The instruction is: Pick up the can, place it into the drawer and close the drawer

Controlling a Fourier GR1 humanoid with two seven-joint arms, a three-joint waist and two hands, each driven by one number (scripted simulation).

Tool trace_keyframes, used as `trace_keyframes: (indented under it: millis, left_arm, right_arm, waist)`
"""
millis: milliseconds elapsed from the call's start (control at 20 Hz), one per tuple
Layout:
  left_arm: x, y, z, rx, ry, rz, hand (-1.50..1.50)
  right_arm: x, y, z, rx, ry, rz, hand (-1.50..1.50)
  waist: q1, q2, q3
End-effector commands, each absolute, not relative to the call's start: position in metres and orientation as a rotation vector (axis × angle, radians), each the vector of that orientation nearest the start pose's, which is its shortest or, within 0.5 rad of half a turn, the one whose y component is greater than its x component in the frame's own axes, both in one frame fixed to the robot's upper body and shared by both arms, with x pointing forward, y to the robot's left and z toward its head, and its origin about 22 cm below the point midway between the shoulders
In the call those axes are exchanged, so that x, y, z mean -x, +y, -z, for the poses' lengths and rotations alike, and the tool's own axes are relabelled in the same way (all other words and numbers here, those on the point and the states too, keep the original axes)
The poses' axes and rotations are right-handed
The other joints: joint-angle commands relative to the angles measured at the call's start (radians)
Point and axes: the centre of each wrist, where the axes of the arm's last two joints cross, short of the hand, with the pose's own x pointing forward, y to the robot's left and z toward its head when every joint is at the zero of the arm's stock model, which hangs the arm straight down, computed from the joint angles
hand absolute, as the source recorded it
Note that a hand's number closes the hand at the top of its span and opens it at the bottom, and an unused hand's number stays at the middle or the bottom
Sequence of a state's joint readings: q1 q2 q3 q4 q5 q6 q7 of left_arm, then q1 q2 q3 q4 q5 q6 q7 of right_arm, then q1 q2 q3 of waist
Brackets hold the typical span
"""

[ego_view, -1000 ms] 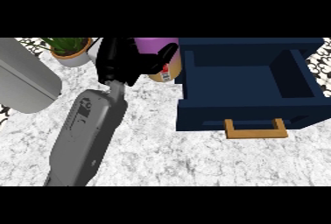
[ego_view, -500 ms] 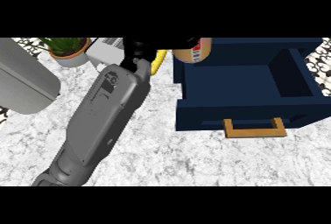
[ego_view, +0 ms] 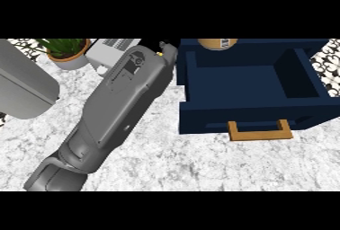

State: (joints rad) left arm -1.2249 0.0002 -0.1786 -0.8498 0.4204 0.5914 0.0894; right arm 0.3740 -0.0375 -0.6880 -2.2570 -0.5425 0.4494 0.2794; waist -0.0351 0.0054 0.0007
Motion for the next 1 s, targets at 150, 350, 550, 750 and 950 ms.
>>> trace_keyframes:
  millis: [150,350,550,750,950]
  left_arm:
    - [-0.419,0.006,-0.206,0.168,-1.717,-0.060,1.50]
    - [-0.418,-0.006,-0.219,0.166,-1.687,-0.059,1.50]
    - [-0.411,-0.016,-0.207,0.113,-1.684,-0.047,1.50]
    - [-0.422,-0.007,-0.192,0.120,-1.673,-0.024,1.50]
    - [-0.421,-0.015,-0.196,0.067,-1.640,-0.043,1.50]
  right_arm:
    - [-0.085,-0.366,-0.120,0.134,-1.792,0.116,-1.50]
    - [-0.078,-0.357,-0.124,0.143,-1.789,0.094,-1.50]
    - [-0.082,-0.363,-0.126,0.104,-1.807,0.130,-1.50]
    - [-0.082,-0.359,-0.125,0.135,-1.810,0.113,-1.50]
    - [-0.084,-0.355,-0.123,0.089,-1.824,0.108,-1.50]
  waist:
    - [-0.019,0.005,0.000]
    - [-0.016,0.002,0.000]
    - [-0.024,0.001,0.001]
    - [-0.030,0.008,0.001]
    - [-0.049,0.010,0.002]
